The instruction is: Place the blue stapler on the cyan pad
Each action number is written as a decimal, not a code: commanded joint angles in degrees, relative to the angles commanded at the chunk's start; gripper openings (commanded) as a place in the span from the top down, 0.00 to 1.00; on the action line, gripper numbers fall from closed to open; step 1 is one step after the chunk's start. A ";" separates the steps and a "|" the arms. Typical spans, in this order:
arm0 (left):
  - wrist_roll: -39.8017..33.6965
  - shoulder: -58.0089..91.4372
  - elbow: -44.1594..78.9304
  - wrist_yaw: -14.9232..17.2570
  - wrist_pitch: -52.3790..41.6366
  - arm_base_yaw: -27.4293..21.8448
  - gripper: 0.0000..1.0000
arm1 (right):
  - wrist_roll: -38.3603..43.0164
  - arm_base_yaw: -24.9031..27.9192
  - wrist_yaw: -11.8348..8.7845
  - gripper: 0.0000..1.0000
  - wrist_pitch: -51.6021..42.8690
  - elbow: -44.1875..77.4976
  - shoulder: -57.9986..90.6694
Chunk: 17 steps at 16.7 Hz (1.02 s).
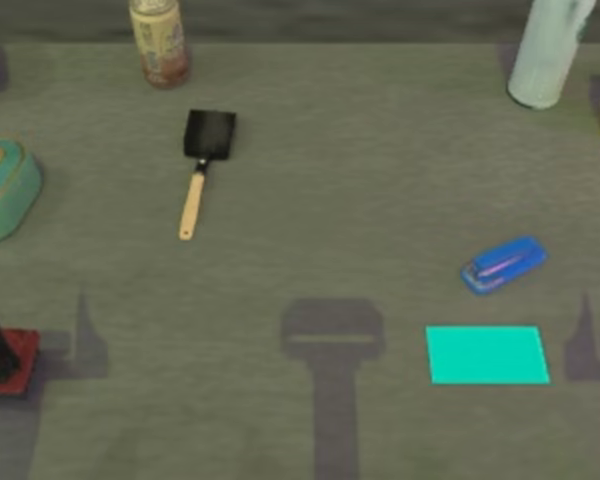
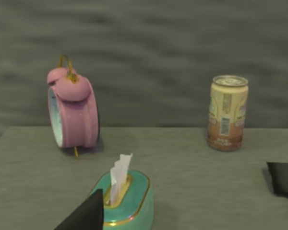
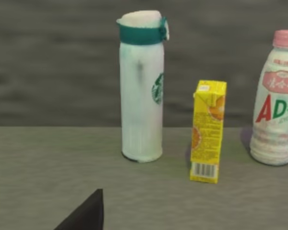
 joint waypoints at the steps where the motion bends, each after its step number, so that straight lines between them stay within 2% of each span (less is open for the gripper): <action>1: 0.00 0.00 0.00 0.00 0.00 0.00 0.00 | 0.00 0.00 0.00 0.00 0.00 0.00 0.00; 4: 0.00 0.00 0.00 0.00 0.00 0.00 0.00 | -1.74 0.51 -0.11 0.00 -1.30 1.75 1.74; 8: 0.00 0.00 0.00 0.00 0.00 0.00 0.00 | -12.08 2.93 -0.26 0.00 -8.66 12.51 12.53; 12: 0.00 0.00 0.00 0.00 0.00 0.00 0.00 | -28.93 6.43 -0.11 0.00 -20.71 30.19 32.74; 17: 0.00 0.00 0.00 0.00 0.00 0.00 0.00 | -53.53 11.63 0.07 0.00 -38.79 55.08 65.38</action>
